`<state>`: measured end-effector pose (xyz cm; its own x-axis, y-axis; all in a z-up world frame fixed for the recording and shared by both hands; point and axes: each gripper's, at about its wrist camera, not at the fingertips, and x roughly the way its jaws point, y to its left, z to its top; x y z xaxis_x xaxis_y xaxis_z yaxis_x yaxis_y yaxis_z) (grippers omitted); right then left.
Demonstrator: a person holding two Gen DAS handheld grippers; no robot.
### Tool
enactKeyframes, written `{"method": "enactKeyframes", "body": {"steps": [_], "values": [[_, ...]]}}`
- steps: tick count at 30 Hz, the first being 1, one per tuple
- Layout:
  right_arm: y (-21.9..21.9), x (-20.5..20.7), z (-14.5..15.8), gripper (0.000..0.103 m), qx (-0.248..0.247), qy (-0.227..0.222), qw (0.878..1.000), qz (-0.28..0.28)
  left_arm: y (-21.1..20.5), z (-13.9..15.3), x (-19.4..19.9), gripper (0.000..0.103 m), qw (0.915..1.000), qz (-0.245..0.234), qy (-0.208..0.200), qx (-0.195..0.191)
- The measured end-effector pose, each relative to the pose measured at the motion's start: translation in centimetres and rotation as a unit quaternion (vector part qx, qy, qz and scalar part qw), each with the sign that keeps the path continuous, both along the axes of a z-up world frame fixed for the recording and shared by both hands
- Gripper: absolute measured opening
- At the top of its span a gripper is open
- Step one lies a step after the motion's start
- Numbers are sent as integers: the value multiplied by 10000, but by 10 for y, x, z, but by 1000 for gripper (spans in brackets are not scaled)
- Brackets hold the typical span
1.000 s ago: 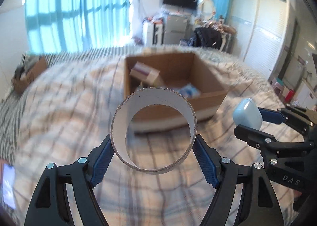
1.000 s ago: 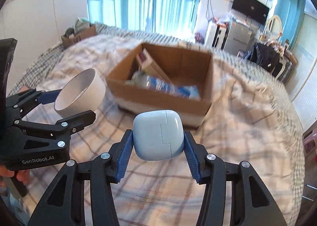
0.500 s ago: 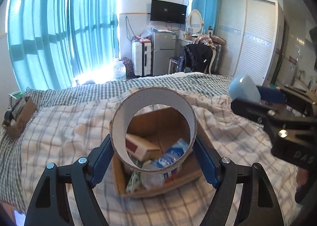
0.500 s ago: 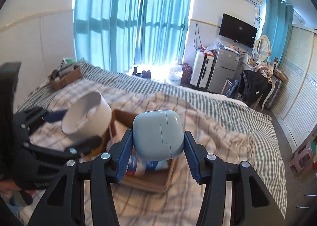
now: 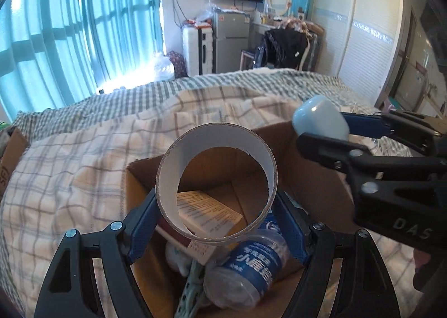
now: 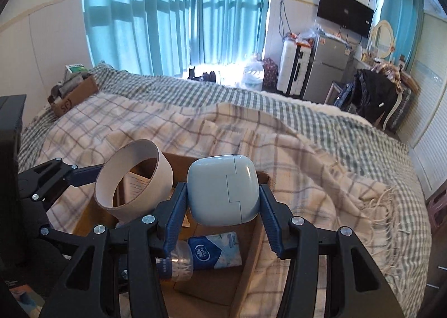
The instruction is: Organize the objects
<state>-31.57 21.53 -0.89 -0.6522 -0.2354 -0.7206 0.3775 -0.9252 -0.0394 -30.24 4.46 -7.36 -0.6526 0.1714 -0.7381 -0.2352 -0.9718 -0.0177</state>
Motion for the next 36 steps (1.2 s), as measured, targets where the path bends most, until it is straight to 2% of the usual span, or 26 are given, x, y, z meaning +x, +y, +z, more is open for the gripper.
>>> {"method": "enactKeyframes", "body": {"steps": [5,9,10,12,14,18,23,28,32,33,36], "values": [[4,-17,-31,50,-47,-189,9998,-15,5,-16,-9,80,9998,-85,-104,-148],[6,-21,-38,52,-181,-174,9997,-83,13,-23,-9,83,9993,-158,-100,-310],[7,-20,-35,60,-223,-112,9996,-90,14,-24,-8,86,9993,-129,-81,-344],[11,-15,-26,70,-357,32,9993,-102,14,-23,-5,93,9993,-76,-60,-369],[18,-9,-15,70,-481,109,9986,-197,12,-16,-2,98,9995,-20,-45,-309],[28,8,12,70,-433,236,9979,-422,3,14,18,98,9997,136,75,-161],[45,55,69,70,-507,586,9951,-614,-7,64,52,101,9981,369,466,-145],[61,117,131,81,-593,1187,9881,-779,-20,118,93,103,9926,568,1076,58],[66,154,157,86,-882,1443,9819,-849,-24,149,118,103,9884,596,1382,219],[65,163,160,90,-879,1517,9808,-857,-25,154,126,103,9869,597,1488,202],[62,186,162,91,-829,1718,9771,-943,-32,163,146,103,9814,733,1767,133]]}}
